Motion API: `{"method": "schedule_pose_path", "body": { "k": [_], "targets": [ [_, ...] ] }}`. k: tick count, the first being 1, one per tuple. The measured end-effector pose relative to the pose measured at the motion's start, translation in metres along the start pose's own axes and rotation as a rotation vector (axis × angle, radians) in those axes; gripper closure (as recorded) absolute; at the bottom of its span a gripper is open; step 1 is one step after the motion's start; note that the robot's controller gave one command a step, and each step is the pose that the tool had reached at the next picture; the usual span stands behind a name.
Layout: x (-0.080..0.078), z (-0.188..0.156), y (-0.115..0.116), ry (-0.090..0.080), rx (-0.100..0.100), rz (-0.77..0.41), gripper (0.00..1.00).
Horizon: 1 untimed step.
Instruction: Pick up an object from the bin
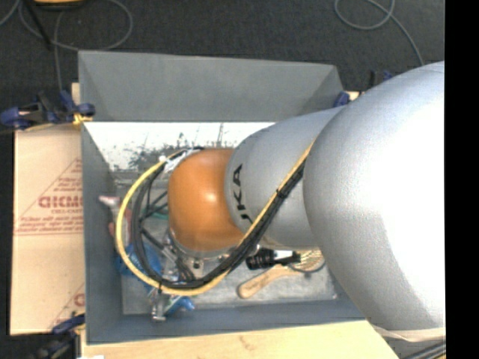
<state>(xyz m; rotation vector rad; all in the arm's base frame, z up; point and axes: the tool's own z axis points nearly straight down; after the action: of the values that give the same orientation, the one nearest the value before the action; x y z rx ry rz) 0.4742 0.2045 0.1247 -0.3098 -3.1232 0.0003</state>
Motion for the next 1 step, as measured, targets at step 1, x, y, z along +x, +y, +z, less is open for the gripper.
{"method": "schedule_pose_path", "body": {
  "k": [1],
  "targets": [
    [-0.0045,0.0394,0.0110,-0.011,-0.005,0.132,0.00]
  ]
}}
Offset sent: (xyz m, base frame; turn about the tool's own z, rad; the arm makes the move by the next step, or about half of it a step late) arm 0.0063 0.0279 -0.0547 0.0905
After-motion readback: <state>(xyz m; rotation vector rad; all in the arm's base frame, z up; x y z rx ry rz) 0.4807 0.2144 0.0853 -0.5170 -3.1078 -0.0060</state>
